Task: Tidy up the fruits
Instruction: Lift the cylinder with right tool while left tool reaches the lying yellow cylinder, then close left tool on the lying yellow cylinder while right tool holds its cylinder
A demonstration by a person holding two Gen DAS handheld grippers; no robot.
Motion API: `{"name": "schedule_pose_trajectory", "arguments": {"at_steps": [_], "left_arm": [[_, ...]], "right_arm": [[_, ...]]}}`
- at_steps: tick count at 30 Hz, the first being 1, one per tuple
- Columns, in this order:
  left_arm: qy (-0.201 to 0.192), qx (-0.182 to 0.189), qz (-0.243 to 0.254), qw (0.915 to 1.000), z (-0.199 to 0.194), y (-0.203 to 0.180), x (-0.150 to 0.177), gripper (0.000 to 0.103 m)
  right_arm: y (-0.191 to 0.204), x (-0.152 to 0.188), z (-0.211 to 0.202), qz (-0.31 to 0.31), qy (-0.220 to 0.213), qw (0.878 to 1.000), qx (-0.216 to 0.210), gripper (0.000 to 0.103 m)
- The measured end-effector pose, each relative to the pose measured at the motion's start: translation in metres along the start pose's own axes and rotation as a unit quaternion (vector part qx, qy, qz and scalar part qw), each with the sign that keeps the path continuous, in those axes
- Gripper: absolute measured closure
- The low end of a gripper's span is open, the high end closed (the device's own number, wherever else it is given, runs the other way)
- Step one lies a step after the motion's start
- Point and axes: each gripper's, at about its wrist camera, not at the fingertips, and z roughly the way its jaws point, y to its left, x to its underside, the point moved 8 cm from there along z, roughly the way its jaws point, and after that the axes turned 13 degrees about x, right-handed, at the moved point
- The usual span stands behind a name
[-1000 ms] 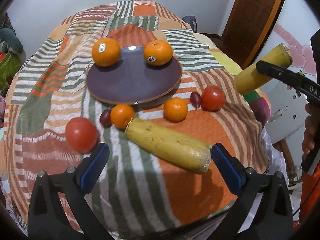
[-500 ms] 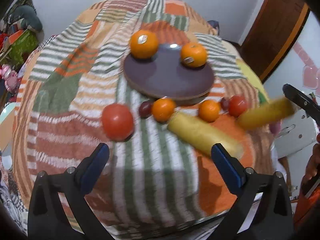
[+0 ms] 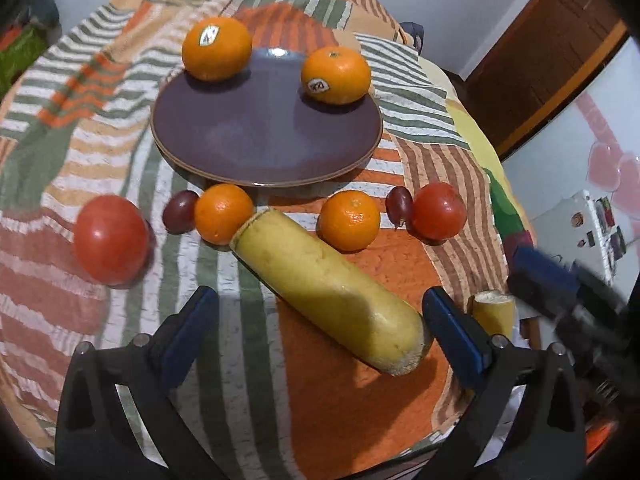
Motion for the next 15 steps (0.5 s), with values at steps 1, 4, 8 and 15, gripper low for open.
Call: {"name": "schedule_pose_trajectory", "arguments": {"at_steps": [1, 4, 8, 15], "left_arm": [[0.001, -0.002, 0.0, 1.0, 0.003, 0.0, 0.0, 0.0], [0.003, -0.017, 0.007, 0.9998, 0.011, -0.002, -0.002, 0.0], [0.007, -0.029, 0.016, 0.9994, 0.02, -0.003, -0.003, 0.0], [-0.002, -0.025, 0.034, 0.9991, 0.018, -0.011, -0.003, 0.011]], "right_arm": [[-0.003, 0.006, 0.001, 0.003, 0.006, 1.0, 0.004, 0.071], [-0.014, 0.015, -0.002, 0.017, 0.013, 1.0, 0.015, 0.071], [-0.037, 0.033, -0.005, 0.04, 0.029, 0.998, 0.038, 0.064], [-0.045, 0.054, -0.01, 0.063, 0.048, 0.997, 0.02, 0.059]]}}
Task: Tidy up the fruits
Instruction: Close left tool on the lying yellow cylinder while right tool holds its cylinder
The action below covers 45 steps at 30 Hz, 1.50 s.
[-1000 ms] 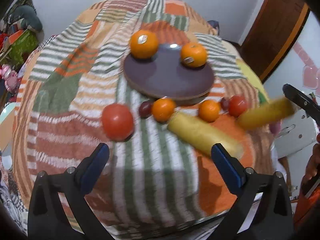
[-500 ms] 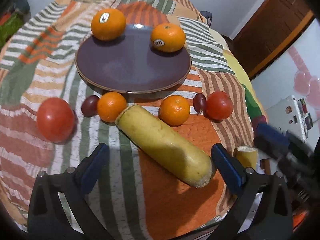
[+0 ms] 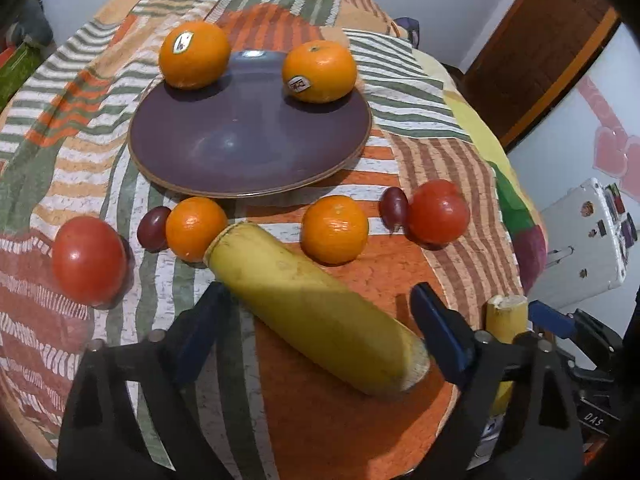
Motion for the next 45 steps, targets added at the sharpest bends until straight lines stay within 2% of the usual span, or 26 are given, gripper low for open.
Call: {"name": "schedule_pose_trajectory", "arguments": {"at_steps": [7, 10, 12, 16, 17, 20, 22, 29, 37, 39, 45], "left_arm": [[0.003, 0.01, 0.007, 0.9999, -0.001, -0.001, 0.001, 0.015], [0.006, 0.017, 0.011, 0.9998, -0.004, -0.003, 0.005, 0.021], [0.009, 0.025, 0.009, 0.9996, -0.005, -0.004, 0.007, 0.024], [0.015, 0.044, 0.003, 0.9989, -0.01, -0.007, 0.012, 0.033], [0.019, 0.052, 0.006, 0.9985, -0.011, -0.008, 0.014, 0.039], [0.029, 0.06, 0.022, 0.9975, -0.016, -0.014, 0.017, 0.047], [0.035, 0.059, 0.031, 0.9972, -0.015, -0.016, 0.018, 0.047], [0.051, 0.057, 0.005, 0.997, -0.004, -0.01, 0.008, 0.045], [0.041, 0.031, 0.006, 0.9987, 0.013, -0.005, -0.004, 0.045], [0.036, 0.023, 0.012, 0.999, 0.013, -0.005, -0.004, 0.049], [0.038, 0.042, 0.013, 0.9983, 0.004, -0.002, -0.002, 0.057]], "right_arm": [[0.015, 0.008, 0.023, -0.018, 0.025, 1.0, -0.006, 0.059], [0.015, 0.002, 0.023, -0.015, 0.015, 1.0, 0.0, 0.067], [0.014, 0.001, 0.022, -0.01, 0.009, 1.0, -0.004, 0.067], [0.012, -0.003, 0.019, -0.007, -0.004, 1.0, -0.001, 0.068], [0.012, -0.005, 0.018, -0.005, -0.006, 1.0, -0.001, 0.068], [0.012, -0.011, 0.017, -0.006, -0.013, 1.0, 0.0, 0.068], [0.012, -0.016, 0.016, -0.009, -0.02, 1.0, 0.001, 0.068], [0.012, -0.026, 0.014, -0.012, -0.034, 0.999, 0.001, 0.068], [0.007, -0.033, 0.014, -0.008, -0.039, 0.999, 0.0, 0.068], [0.007, -0.034, 0.014, -0.008, -0.039, 0.999, 0.0, 0.068], [0.006, -0.037, 0.013, -0.008, -0.042, 0.999, 0.0, 0.068]]}}
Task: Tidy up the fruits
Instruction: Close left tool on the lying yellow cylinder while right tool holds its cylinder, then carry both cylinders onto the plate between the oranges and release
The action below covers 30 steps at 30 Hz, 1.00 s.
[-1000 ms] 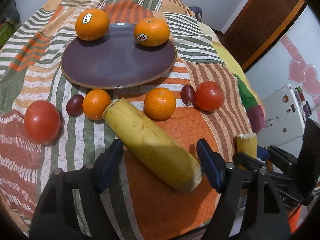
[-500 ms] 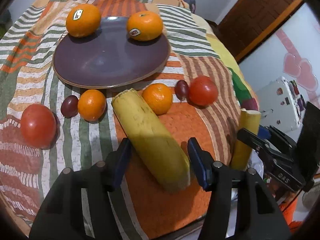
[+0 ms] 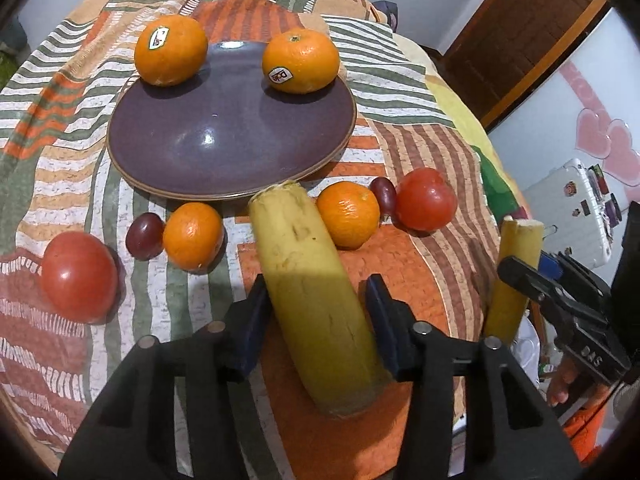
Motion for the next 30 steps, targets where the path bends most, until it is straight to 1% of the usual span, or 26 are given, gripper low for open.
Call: {"name": "schedule_pose_trajectory", "arguments": {"at_steps": [2, 5, 8, 11, 14, 16, 22, 26, 30], "left_arm": [[0.0, -0.004, 0.007, 1.0, -0.009, 0.001, 0.005, 0.061], [-0.006, -0.013, 0.018, 0.9997, -0.02, 0.002, 0.007, 0.065], [-0.011, -0.005, 0.016, 0.9998, -0.03, 0.005, 0.007, 0.066], [-0.008, -0.01, 0.031, 0.9994, -0.035, 0.004, 0.008, 0.066], [0.017, -0.021, 0.054, 0.9982, -0.031, 0.004, 0.014, 0.066], [0.034, -0.026, 0.059, 0.9974, -0.023, 0.006, 0.016, 0.066], [0.029, -0.034, 0.063, 0.997, -0.016, 0.011, 0.003, 0.066], [0.035, -0.025, 0.053, 0.9977, -0.003, 0.017, -0.004, 0.066], [0.024, -0.014, 0.044, 0.9986, -0.003, 0.018, -0.008, 0.066]], "right_arm": [[0.0, -0.002, -0.001, 0.001, -0.003, 1.0, 0.001, 0.068], [0.0, -0.009, -0.003, 0.001, -0.01, 1.0, 0.002, 0.068], [0.002, -0.018, -0.004, 0.0, -0.017, 1.0, 0.001, 0.068], [0.008, -0.026, -0.005, -0.007, -0.025, 1.0, 0.0, 0.068], [0.015, -0.031, -0.007, -0.016, -0.031, 0.999, -0.003, 0.068], [0.019, -0.035, -0.007, -0.02, -0.034, 0.999, -0.006, 0.068], [0.029, -0.046, -0.006, -0.027, -0.042, 0.999, -0.009, 0.068], [0.038, -0.054, -0.007, -0.036, -0.05, 0.998, -0.009, 0.068], [0.043, -0.06, -0.006, -0.039, -0.053, 0.998, -0.009, 0.068]]}}
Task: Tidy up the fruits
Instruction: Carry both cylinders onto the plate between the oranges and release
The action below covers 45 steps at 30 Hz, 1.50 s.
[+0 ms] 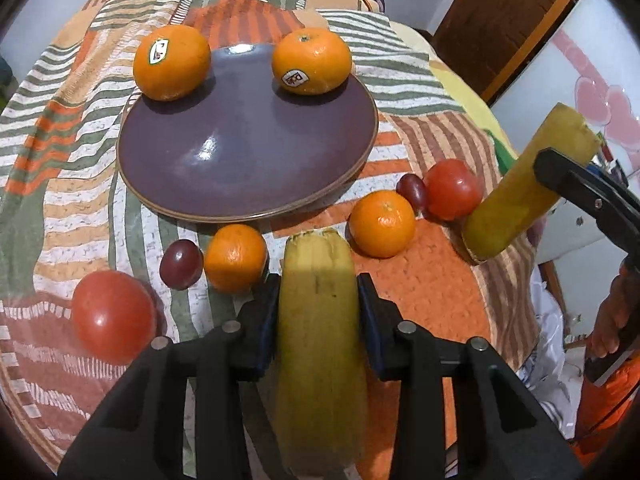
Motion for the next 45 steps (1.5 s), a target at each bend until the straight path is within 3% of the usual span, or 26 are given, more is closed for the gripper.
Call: {"name": "schedule_pose_trajectory", "arguments": {"at_steps": [19, 29, 45], "left_arm": [[-0.096, 0.046, 0.001, 0.9943, -0.072, -0.005, -0.033, 0.067], [-0.148, 0.024, -0.003, 0.9887, -0.104, 0.02, -0.064, 0.068], [-0.153, 0.001, -0.015, 0.9881, -0.098, 0.064, -0.095, 0.069]], "right_arm": [[0.03, -0.041, 0.003, -0.033, -0.03, 0.999, -0.006, 0.068], [0.056, -0.059, 0.017, -0.044, -0.036, 0.998, -0.025, 0.068], [0.096, -0.07, 0.064, -0.071, -0.011, 0.996, -0.057, 0.068]]}}
